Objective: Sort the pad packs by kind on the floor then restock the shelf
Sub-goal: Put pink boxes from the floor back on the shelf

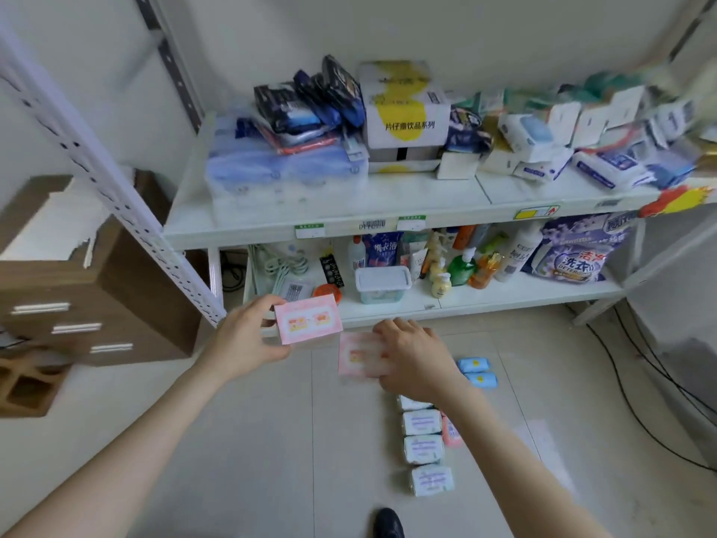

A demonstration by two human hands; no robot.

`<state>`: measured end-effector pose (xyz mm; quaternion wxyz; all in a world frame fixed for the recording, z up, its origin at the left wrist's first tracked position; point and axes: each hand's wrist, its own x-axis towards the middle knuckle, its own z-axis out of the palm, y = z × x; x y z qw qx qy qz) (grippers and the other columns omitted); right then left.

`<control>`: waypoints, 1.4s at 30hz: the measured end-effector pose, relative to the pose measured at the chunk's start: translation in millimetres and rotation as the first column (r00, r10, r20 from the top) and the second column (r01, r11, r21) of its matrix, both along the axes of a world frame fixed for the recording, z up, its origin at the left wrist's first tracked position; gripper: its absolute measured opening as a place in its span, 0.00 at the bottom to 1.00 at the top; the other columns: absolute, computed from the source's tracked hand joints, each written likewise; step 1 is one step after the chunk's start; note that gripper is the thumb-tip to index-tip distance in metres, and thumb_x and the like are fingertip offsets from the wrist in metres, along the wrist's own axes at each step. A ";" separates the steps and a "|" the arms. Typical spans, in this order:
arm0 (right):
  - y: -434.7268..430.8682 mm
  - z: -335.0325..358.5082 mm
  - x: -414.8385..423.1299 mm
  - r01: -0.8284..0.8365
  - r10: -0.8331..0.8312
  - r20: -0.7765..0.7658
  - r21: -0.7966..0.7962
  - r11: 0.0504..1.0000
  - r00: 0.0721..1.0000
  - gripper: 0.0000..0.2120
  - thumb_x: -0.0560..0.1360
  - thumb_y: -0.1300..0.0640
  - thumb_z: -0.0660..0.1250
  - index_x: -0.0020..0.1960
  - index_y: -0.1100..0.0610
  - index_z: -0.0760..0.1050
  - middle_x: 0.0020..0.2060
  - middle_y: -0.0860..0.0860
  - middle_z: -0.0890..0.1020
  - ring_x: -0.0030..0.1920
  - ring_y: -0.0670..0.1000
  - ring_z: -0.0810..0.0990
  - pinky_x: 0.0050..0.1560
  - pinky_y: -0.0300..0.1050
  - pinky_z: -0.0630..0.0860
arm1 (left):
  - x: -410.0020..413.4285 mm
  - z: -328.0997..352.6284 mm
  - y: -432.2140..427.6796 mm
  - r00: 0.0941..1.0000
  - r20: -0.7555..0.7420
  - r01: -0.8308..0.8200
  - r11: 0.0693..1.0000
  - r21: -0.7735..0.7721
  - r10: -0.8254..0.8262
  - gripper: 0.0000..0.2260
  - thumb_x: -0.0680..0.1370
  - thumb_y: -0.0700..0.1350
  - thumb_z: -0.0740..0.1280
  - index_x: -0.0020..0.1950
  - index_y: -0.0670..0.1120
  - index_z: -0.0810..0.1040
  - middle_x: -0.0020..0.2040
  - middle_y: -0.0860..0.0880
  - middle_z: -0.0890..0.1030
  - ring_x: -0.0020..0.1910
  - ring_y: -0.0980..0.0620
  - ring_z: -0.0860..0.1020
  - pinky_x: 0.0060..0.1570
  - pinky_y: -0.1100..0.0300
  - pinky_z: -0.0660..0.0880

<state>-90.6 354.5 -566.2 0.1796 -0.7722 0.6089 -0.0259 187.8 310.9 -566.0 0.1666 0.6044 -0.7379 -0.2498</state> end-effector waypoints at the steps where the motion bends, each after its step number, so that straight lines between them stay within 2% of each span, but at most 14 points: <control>1: -2.8 17.9 3.0 -0.015 0.015 0.003 -0.019 1.000 1.000 0.29 0.66 0.54 0.69 0.65 0.51 0.67 0.58 0.48 0.74 0.59 0.53 0.72 0.56 0.46 0.67 | 4.7 17.8 -1.2 1.000 0.006 0.004 1.000 -0.017 -0.004 0.30 0.62 0.48 0.79 0.62 0.54 0.73 0.55 0.60 0.78 0.49 0.59 0.80 0.44 0.62 0.75; 3: -8.4 53.6 8.6 -0.044 0.044 0.006 -0.052 0.998 0.999 0.29 0.66 0.53 0.69 0.66 0.51 0.67 0.57 0.49 0.75 0.58 0.53 0.72 0.56 0.47 0.68 | 14.0 53.2 -3.5 1.000 0.013 0.017 0.998 -0.054 -0.016 0.30 0.62 0.49 0.80 0.62 0.54 0.73 0.56 0.58 0.78 0.49 0.58 0.80 0.47 0.58 0.77; 7: -17.8 128.0 20.8 -0.083 0.088 0.050 -0.097 0.992 0.995 0.30 0.66 0.48 0.72 0.66 0.51 0.68 0.58 0.47 0.75 0.57 0.52 0.74 0.54 0.47 0.72 | 34.0 125.8 -5.5 0.998 -0.051 0.026 0.995 -0.093 -0.031 0.30 0.61 0.51 0.81 0.60 0.56 0.73 0.54 0.61 0.78 0.47 0.65 0.79 0.40 0.72 0.73; 11: -23.1 204.4 35.0 -0.134 0.145 0.098 -0.113 0.985 0.985 0.32 0.65 0.48 0.74 0.67 0.51 0.68 0.59 0.46 0.75 0.56 0.50 0.75 0.56 0.48 0.75 | 53.9 198.1 -5.1 0.996 -0.088 0.019 0.991 -0.134 -0.031 0.29 0.61 0.55 0.80 0.58 0.61 0.73 0.52 0.65 0.79 0.47 0.66 0.79 0.38 0.75 0.73; 15: -26.1 270.5 47.8 -0.175 0.199 0.130 -0.174 0.969 0.971 0.32 0.65 0.51 0.75 0.67 0.50 0.69 0.57 0.45 0.77 0.53 0.48 0.76 0.53 0.44 0.76 | 71.7 266.4 -2.4 0.991 -0.125 0.012 0.981 -0.194 -0.037 0.23 0.61 0.55 0.80 0.51 0.66 0.74 0.48 0.66 0.80 0.44 0.67 0.80 0.39 0.69 0.76; 17: -28.0 299.4 53.3 -0.203 0.233 0.145 -0.192 0.960 0.962 0.31 0.66 0.52 0.76 0.66 0.50 0.69 0.55 0.45 0.77 0.51 0.47 0.76 0.51 0.41 0.76 | 80.3 297.8 -3.0 0.990 -0.132 0.018 0.978 -0.207 -0.046 0.23 0.62 0.52 0.80 0.51 0.65 0.74 0.51 0.62 0.81 0.44 0.63 0.82 0.40 0.66 0.78; 20: -34.0 339.5 60.8 -0.228 0.262 0.143 -0.216 0.949 0.954 0.31 0.66 0.50 0.77 0.66 0.49 0.70 0.55 0.44 0.77 0.52 0.46 0.77 0.55 0.45 0.76 | 91.3 342.3 -7.2 0.990 -0.123 0.040 0.973 -0.227 -0.069 0.23 0.63 0.49 0.81 0.52 0.62 0.75 0.53 0.60 0.80 0.44 0.63 0.82 0.37 0.68 0.77; 22: -39.7 363.3 64.9 -0.233 0.274 0.144 -0.250 0.940 0.951 0.31 0.65 0.48 0.77 0.65 0.47 0.71 0.54 0.42 0.78 0.51 0.45 0.78 0.54 0.43 0.77 | 97.3 369.6 -12.0 0.990 -0.116 0.046 0.970 -0.239 -0.076 0.23 0.64 0.48 0.81 0.53 0.61 0.75 0.54 0.59 0.79 0.44 0.61 0.83 0.41 0.64 0.80; 25: -51.9 394.8 69.0 -0.230 0.284 0.152 -0.298 0.927 0.947 0.29 0.64 0.48 0.78 0.63 0.44 0.72 0.52 0.40 0.79 0.51 0.43 0.78 0.52 0.40 0.76 | 106.0 405.5 -24.1 0.989 -0.116 0.057 0.969 -0.242 -0.088 0.22 0.66 0.47 0.80 0.56 0.57 0.76 0.56 0.56 0.79 0.46 0.56 0.84 0.51 0.55 0.81; 27: -62.1 414.2 71.2 -0.225 0.288 0.165 -0.319 0.921 0.943 0.29 0.63 0.49 0.78 0.61 0.43 0.73 0.51 0.39 0.79 0.50 0.43 0.78 0.53 0.41 0.76 | 110.7 427.4 -33.5 0.990 -0.104 0.065 0.969 -0.240 -0.092 0.22 0.66 0.48 0.80 0.57 0.56 0.77 0.56 0.56 0.80 0.47 0.57 0.83 0.53 0.55 0.79; 31: -87.2 451.5 73.5 -0.260 0.322 0.156 -0.321 0.911 0.934 0.28 0.62 0.49 0.79 0.60 0.43 0.73 0.50 0.39 0.81 0.48 0.41 0.80 0.53 0.42 0.77 | 118.6 467.0 -57.2 0.995 -0.072 0.049 0.967 -0.252 -0.069 0.24 0.65 0.51 0.81 0.58 0.57 0.78 0.55 0.59 0.80 0.48 0.68 0.79 0.57 0.60 0.73; 35: -118.8 486.7 72.8 -0.283 0.352 0.144 -0.356 0.891 0.925 0.28 0.63 0.49 0.78 0.61 0.47 0.74 0.51 0.43 0.81 0.50 0.44 0.80 0.54 0.47 0.78 | 121.6 502.3 -86.2 0.997 -0.076 0.013 0.961 -0.275 -0.035 0.23 0.65 0.51 0.80 0.57 0.59 0.78 0.52 0.62 0.80 0.56 0.64 0.77 0.54 0.64 0.71; 38: -147.0 507.4 72.4 -0.268 0.360 0.192 -0.382 0.885 0.913 0.25 0.65 0.53 0.79 0.59 0.50 0.75 0.50 0.46 0.82 0.51 0.48 0.81 0.55 0.49 0.78 | 121.7 524.7 -112.8 0.995 -0.097 0.008 0.956 -0.292 -0.038 0.22 0.66 0.49 0.80 0.57 0.57 0.79 0.51 0.60 0.81 0.57 0.64 0.76 0.49 0.68 0.69; 42: -190.3 524.6 79.5 -0.255 0.361 0.256 -0.367 0.894 0.897 0.23 0.66 0.59 0.78 0.59 0.53 0.76 0.50 0.49 0.82 0.52 0.51 0.81 0.52 0.43 0.78 | 125.2 545.1 -154.7 0.992 -0.125 -0.016 0.956 -0.294 -0.021 0.22 0.67 0.47 0.79 0.58 0.55 0.79 0.51 0.58 0.82 0.53 0.63 0.79 0.44 0.70 0.70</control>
